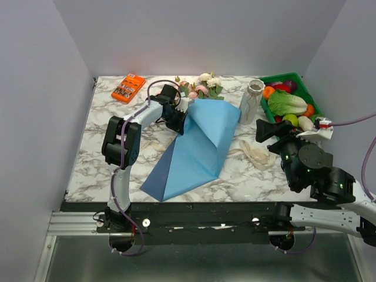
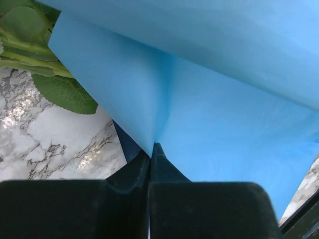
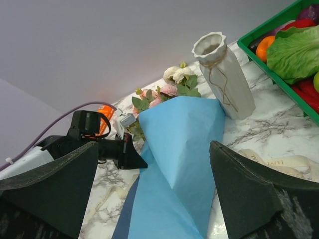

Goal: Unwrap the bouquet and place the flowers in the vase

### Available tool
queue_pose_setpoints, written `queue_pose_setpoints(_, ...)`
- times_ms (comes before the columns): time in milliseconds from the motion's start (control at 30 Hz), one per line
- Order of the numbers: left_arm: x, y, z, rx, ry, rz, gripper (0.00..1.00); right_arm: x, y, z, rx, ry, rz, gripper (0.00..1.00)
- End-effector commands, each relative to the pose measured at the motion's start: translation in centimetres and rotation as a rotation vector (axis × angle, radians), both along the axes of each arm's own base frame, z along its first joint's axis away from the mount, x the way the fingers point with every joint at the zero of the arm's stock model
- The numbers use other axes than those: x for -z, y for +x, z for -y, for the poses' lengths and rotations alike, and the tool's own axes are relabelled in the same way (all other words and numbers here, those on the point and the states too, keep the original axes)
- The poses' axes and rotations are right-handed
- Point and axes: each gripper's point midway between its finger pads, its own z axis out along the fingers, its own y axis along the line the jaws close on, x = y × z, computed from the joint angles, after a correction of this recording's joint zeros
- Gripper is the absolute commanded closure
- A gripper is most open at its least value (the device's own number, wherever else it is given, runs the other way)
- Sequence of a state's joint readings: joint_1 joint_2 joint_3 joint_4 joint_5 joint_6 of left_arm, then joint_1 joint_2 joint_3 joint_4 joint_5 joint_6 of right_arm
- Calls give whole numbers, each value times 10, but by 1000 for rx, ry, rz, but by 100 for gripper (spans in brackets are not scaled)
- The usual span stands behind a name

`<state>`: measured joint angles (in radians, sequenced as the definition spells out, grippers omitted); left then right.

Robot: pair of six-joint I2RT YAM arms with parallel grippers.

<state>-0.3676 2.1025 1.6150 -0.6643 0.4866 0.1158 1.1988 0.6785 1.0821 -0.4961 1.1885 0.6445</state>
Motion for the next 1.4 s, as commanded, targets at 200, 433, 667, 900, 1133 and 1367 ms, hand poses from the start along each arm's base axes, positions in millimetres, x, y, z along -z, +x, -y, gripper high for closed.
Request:
queue_pose_setpoints(200, -83, 23, -26, -17, 57, 246, 100, -8, 1, -13, -43, 5, 22, 2)
queue_pose_setpoints(433, -118, 41, -76, -31, 249, 402, 100, -11, 1, -19, -69, 34, 30, 4)
queue_pose_setpoints(667, -156, 7, -81, 49, 228, 470, 100, -13, 1, -24, -86, 39, 35, 4)
queue_pose_setpoints(900, -188, -92, -56, 322, 37, 400, 94, -28, 1, -21, -90, 13, 62, 4)
queue_pose_setpoints(1133, -204, -207, -44, 648, -149, 260, 77, -30, 4, -31, -94, -19, 55, 3)
queue_pose_setpoints(1367, -189, -275, -50, 804, -138, 173, 48, -7, 9, -58, -142, -46, 10, 3)
